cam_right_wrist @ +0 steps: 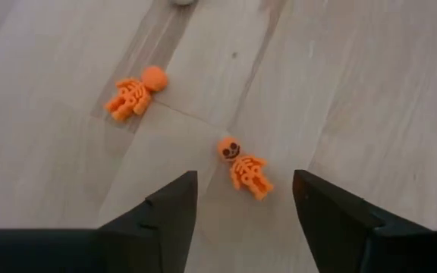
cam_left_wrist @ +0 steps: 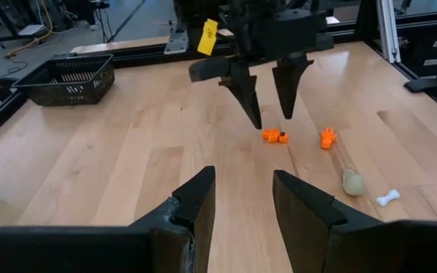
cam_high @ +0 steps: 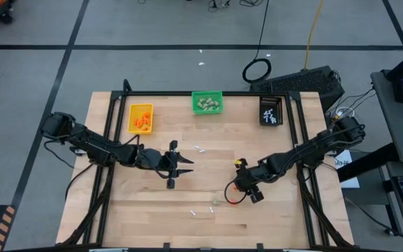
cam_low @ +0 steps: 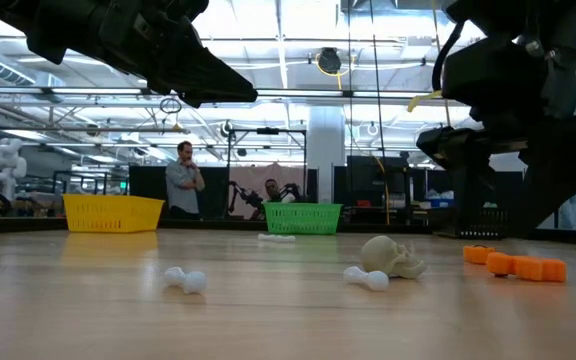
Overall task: Sort Halloween decoration
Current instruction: Put the orange skeleton toy into the yellow bin
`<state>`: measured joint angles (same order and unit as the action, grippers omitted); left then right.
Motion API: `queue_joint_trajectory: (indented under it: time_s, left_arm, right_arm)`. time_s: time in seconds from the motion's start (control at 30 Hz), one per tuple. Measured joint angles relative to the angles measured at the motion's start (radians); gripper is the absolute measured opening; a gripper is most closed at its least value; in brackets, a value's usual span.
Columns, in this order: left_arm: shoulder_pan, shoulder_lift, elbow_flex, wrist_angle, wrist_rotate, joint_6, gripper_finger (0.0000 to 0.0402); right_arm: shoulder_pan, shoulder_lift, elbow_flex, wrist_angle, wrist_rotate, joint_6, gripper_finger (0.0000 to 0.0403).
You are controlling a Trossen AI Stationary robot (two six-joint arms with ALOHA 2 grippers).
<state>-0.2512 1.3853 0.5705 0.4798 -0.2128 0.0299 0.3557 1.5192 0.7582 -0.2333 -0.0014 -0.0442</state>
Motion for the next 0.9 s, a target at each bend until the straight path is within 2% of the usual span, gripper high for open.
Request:
queue_joint_trajectory:
  time_s: [0.53,0.9]
  left_arm:
    - [0.000,0.000,0.000,0.002,0.000,0.000,0.0132]
    - [0.000,0.000,0.000,0.001,0.000,0.000,0.0132]
  right_arm:
    - [-0.002,0.086,0.002,0.036,-0.002,-0.035,0.0163]
    - [-0.002,0.093,0.003,0.017,-0.003,-0.031,0.0065]
